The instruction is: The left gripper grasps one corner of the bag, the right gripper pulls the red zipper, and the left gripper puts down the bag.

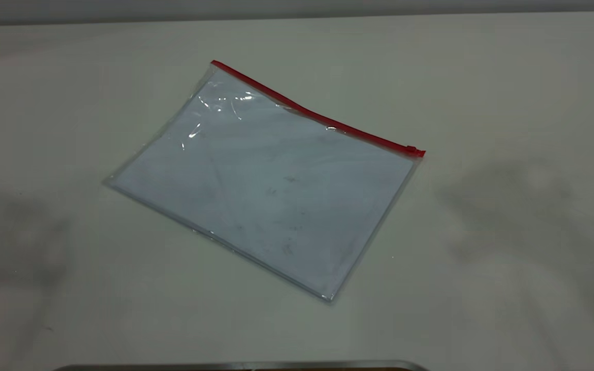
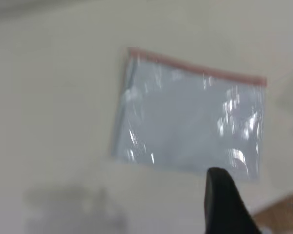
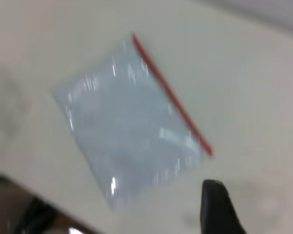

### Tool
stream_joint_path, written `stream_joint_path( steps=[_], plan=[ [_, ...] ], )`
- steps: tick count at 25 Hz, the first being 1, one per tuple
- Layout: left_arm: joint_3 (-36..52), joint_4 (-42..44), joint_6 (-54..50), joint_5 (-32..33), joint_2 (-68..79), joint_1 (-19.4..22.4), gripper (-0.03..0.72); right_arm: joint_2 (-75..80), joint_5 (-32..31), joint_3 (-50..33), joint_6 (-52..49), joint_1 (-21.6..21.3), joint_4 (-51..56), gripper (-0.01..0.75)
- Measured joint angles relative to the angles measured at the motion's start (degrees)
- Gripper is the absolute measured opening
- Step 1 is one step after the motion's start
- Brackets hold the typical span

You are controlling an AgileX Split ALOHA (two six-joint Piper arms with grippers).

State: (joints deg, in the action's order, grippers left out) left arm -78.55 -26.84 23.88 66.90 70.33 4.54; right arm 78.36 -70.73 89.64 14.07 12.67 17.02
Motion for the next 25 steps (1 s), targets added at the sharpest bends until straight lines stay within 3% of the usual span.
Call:
stream_joint_path(
  steps=[7, 12, 18, 25],
  plan=[
    [20.2, 1.3, -0.9, 0.0, -10.3, 0.0, 0.405, -14.7, 0.0, -29.6, -3.2, 0.0, -6.3, 0.431],
    [31.7, 2.9, -3.3, -0.2, -18.1, 0.0, 0.405, -21.1, 0.1, -46.2, -8.9, 0.0, -11.8, 0.43],
    [42.9, 10.4, -7.5, -0.3, -29.3, 0.0, 0.405, -28.1, 4.2, -57.7, -12.7, 0.0, -17.8, 0.43],
    [50.0, 16.4, -9.7, -1.2, -44.0, 0.0, 0.405, -33.7, 8.3, -62.0, -13.2, 0.0, -17.9, 0.43]
  ],
)
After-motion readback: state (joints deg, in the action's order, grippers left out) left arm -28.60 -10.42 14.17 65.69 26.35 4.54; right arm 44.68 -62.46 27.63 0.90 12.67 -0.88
